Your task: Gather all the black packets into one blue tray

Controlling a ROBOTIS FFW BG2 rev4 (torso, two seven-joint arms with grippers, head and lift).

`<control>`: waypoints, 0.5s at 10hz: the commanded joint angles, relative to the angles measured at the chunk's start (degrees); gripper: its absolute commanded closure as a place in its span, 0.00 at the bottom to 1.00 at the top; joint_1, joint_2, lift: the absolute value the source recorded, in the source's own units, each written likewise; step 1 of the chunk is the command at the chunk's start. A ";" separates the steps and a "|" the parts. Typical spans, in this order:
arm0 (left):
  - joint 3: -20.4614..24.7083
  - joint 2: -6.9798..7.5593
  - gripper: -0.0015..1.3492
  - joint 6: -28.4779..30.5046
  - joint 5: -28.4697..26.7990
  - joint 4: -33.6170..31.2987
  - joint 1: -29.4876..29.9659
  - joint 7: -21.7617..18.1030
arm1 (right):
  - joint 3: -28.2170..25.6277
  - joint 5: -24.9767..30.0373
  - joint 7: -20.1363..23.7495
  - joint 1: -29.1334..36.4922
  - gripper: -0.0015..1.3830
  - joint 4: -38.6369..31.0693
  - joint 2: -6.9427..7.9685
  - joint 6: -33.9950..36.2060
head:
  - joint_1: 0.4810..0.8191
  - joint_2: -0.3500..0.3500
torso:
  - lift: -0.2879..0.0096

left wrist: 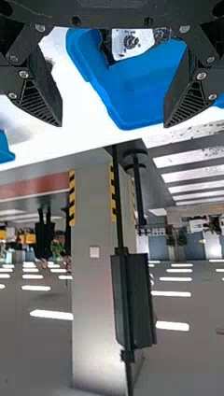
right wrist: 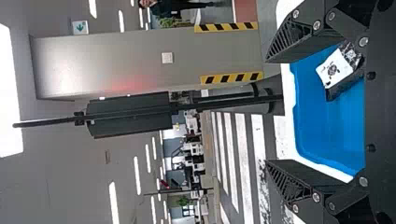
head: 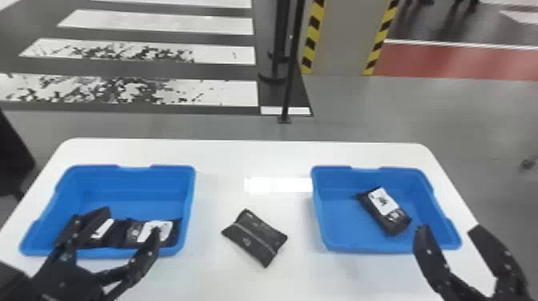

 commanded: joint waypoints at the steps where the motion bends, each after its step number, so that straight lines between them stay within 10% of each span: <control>1: -2.31 -0.05 0.18 6.11 -6.50 2.23 -6.56 -1.16 | 0.07 -0.33 0.00 0.00 0.20 0.17 0.14 0.00 | 0.63 0.34 | 0.60; 5: -20.02 2.23 0.16 6.54 -6.84 21.64 -26.11 -3.27 | 0.18 -0.56 0.00 -0.14 0.20 0.31 0.14 0.00 | 0.63 0.21 | 0.60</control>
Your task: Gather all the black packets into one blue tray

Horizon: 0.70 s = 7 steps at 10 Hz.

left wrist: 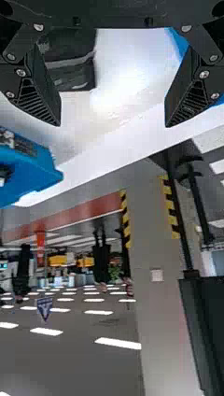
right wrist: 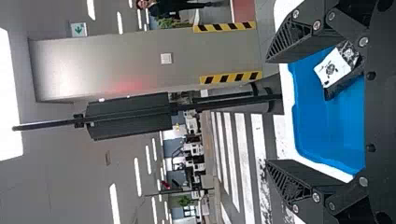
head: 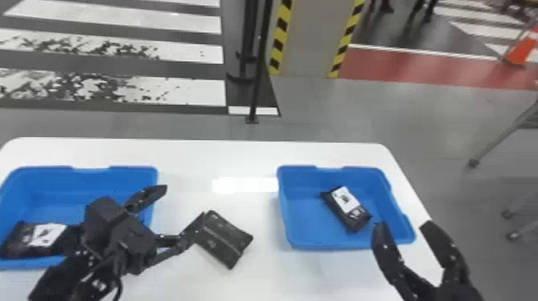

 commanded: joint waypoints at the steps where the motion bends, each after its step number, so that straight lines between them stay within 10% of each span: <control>1: -8.58 1.15 0.16 0.55 2.80 6.34 -5.78 0.20 | 0.00 -0.05 0.00 0.00 0.20 0.16 0.14 0.00 | 0.63 0.12 | 0.60; 7: -16.81 0.36 0.15 10.53 2.57 18.57 -15.34 1.87 | 0.23 -0.28 0.00 0.00 0.20 0.44 0.14 0.00 | 0.63 0.00 | 0.60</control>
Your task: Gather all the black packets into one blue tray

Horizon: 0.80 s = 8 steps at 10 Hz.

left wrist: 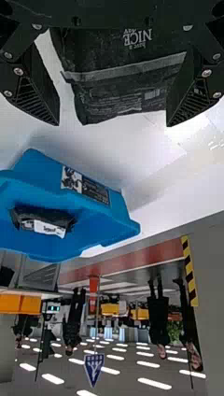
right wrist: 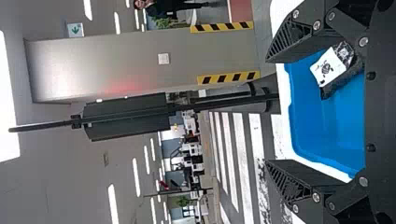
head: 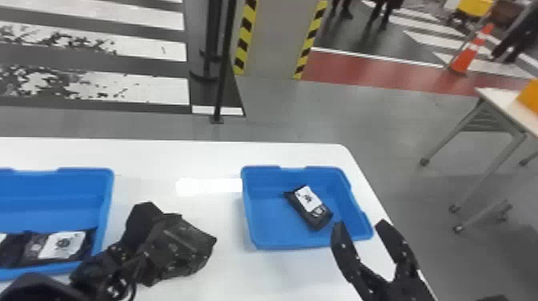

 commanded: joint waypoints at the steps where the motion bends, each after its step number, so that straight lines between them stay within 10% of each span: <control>1: -0.33 -0.36 0.15 1.80 0.10 1.91 -1.32 0.08 | 0.02 -0.06 0.00 -0.11 0.20 0.02 0.14 0.00 | 0.63 0.00 | 0.60; 3: -1.24 -0.36 0.17 4.89 1.59 2.19 -1.32 0.08 | 0.13 -0.17 0.00 -0.11 0.20 0.16 0.14 0.00 | 0.63 0.00 | 0.60; 6: -0.90 -0.27 0.80 11.50 1.59 2.19 -1.18 -0.19 | 0.13 -0.40 0.00 0.03 0.20 0.31 0.14 0.00 | 0.63 0.00 | 0.60; 8: 1.04 -0.27 0.90 7.00 -2.53 2.19 -0.61 -0.71 | 0.13 -0.86 0.00 0.03 0.20 0.59 0.14 0.00 | 0.63 0.00 | 0.60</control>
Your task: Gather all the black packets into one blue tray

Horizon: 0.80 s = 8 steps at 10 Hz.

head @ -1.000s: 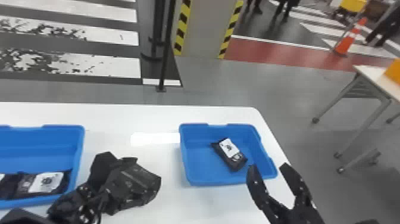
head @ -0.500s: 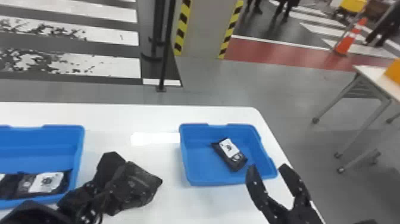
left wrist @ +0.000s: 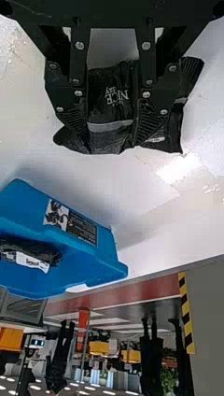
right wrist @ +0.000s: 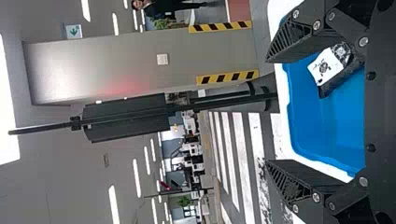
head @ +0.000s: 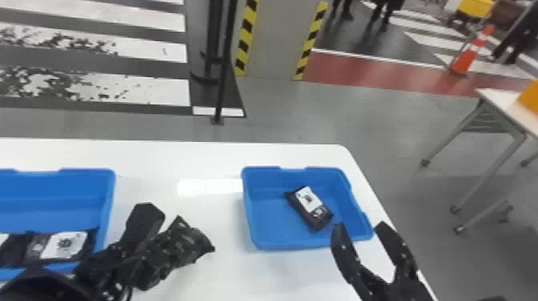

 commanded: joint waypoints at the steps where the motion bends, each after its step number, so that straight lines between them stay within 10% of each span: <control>1: 1.77 0.05 0.90 -5.32 -2.64 -0.08 0.41 -0.08 | 0.00 -0.21 0.00 0.06 0.20 0.19 0.14 0.00 | 0.63 0.00 | 0.60; 8: 18.23 0.84 0.90 -15.73 -6.75 -22.58 12.36 -1.57 | 0.34 -0.44 0.00 0.06 0.20 0.19 0.14 0.00 | 0.63 0.04 | 0.60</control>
